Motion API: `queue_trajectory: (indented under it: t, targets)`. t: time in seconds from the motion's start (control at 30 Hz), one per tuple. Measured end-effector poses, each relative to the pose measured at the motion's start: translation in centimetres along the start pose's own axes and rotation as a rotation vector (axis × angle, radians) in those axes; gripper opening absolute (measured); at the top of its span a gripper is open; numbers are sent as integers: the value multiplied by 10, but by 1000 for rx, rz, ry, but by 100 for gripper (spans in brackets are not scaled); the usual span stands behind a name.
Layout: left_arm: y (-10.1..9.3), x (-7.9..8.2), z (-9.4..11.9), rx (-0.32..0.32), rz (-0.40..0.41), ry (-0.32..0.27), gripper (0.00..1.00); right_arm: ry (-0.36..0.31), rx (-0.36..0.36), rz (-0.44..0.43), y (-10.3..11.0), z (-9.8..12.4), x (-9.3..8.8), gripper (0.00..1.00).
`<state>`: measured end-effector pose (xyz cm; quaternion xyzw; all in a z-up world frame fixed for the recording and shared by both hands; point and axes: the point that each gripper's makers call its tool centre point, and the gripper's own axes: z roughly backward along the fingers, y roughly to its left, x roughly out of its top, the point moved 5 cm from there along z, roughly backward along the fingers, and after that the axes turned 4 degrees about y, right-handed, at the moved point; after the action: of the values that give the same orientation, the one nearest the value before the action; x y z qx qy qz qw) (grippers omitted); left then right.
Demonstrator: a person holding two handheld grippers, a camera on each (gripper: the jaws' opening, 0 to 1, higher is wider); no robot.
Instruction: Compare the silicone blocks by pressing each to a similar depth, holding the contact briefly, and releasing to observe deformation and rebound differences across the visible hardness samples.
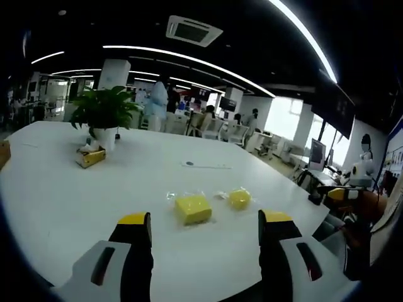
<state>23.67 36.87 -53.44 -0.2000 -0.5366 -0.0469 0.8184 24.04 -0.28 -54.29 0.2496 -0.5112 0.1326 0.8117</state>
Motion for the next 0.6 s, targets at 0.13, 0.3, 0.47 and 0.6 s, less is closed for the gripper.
queue_trajectory:
  t: [0.13, 0.3, 0.47, 0.6]
  targets:
    - [-1, 0, -1, -2, -1, 3, 68, -4, 0, -1, 0, 1, 1, 76]
    - [-1, 0, -1, -4, -3, 4, 68, 1, 1, 1, 0, 1, 0, 75]
    - [-1, -1, -1, -5, -4, 10, 68, 7, 0, 4, 0, 1, -1, 75]
    - [0, 0, -1, -5, -4, 8, 68, 6, 3, 5, 1, 0, 0, 75]
